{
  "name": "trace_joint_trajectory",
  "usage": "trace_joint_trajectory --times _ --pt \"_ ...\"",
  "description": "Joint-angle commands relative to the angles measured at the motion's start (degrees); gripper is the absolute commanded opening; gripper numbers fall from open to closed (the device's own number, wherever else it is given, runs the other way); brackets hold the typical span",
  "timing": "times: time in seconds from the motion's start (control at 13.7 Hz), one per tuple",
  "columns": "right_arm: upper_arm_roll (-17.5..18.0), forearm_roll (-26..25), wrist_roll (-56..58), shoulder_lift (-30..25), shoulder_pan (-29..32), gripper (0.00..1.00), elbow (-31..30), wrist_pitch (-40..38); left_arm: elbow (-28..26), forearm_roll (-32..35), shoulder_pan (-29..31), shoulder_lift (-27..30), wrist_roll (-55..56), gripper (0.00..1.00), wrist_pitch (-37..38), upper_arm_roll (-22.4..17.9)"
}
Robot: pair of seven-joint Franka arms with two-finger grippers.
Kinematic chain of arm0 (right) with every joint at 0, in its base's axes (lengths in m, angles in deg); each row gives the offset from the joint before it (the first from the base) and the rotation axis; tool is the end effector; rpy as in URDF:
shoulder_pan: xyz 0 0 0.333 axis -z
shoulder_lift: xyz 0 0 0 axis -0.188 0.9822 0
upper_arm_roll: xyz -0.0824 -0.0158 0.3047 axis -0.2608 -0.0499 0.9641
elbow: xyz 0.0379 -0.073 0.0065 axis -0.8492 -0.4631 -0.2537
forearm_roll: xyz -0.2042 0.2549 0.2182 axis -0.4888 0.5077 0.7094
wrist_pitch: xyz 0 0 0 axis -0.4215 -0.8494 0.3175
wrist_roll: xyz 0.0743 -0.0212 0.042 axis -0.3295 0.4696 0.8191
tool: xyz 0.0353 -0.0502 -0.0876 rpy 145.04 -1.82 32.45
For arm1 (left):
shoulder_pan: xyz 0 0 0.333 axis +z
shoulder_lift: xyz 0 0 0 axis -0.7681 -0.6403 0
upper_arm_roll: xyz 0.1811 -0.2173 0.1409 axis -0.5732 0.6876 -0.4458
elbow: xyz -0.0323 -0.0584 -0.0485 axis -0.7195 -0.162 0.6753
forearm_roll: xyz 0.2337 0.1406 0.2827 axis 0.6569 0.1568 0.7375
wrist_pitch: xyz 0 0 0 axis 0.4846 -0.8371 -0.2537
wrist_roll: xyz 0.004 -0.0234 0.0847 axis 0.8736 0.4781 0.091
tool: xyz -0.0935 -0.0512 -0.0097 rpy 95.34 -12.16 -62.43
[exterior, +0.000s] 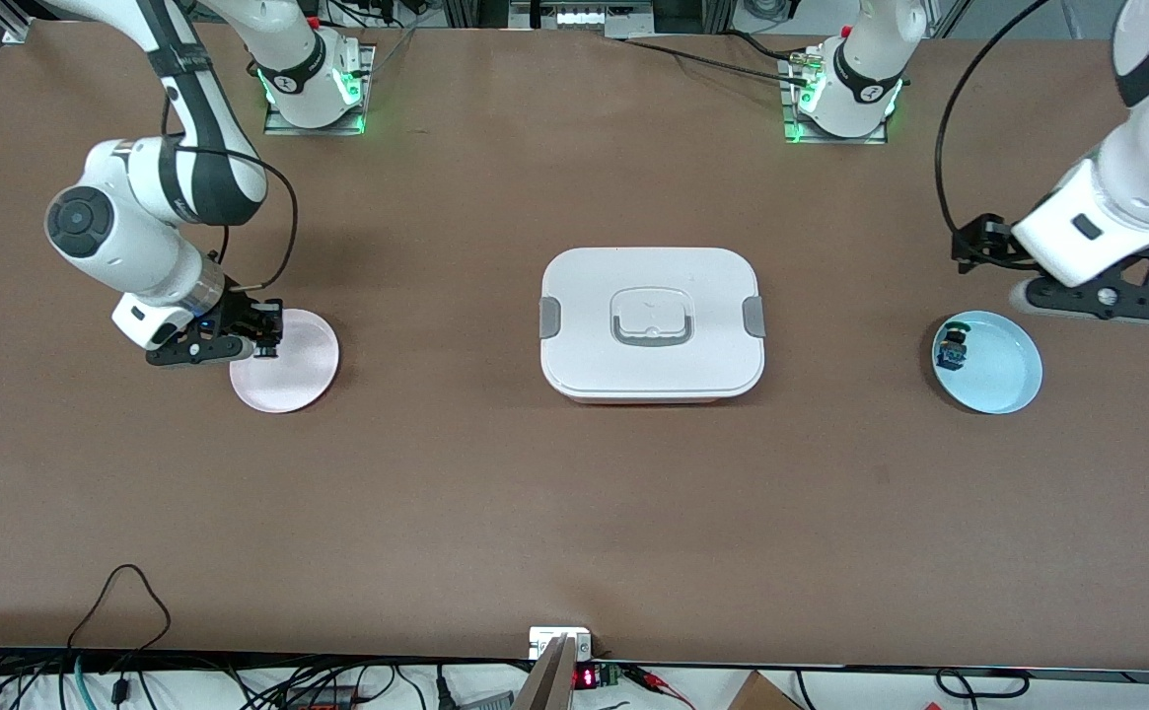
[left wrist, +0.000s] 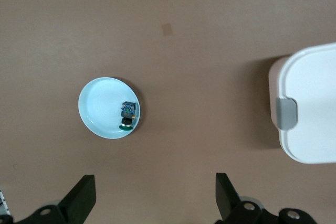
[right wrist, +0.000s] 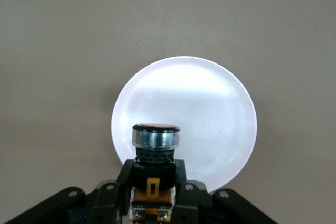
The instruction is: Transfer orange switch to right arm and place
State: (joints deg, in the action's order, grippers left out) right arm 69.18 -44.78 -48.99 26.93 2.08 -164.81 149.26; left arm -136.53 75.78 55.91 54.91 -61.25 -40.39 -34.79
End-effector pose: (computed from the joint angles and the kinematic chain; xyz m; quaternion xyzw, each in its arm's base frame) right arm 0.5471 0.0493 0.2880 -0.9980 -0.0620 0.0017 0.0117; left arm 0.5859 -0.0591 0.5892 -0.9952 0.0554 0.0550 0.0598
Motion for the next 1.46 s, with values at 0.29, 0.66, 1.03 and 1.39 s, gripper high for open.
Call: trace_joint_trajectory --times 0.29,0.66,1.03,1.39 --pt "0.1 -0.9 -1.1 6.7 0.4 0.04 -3.0 11.8 -12.9 -3.8 -9.1 10.1 0.8 1.0 -10.7 -12.4" --pt "0.1 -0.7 -1.2 11.4 0.7 0.11 -3.1 17.5 -18.4 -5.0 -6.1 12.8 0.4 1.0 -15.1 -11.6" --pt "0.1 -0.7 -1.2 11.0 0.8 0.41 -3.0 17.4 -18.2 -8.8 -3.9 13.0 0.8 1.0 -14.2 -10.3" --pt "0.1 -0.8 0.0 5.6 0.5 1.0 -1.4 10.2 -17.1 -8.3 -4.1 11.9 0.6 1.0 -12.8 -10.3"
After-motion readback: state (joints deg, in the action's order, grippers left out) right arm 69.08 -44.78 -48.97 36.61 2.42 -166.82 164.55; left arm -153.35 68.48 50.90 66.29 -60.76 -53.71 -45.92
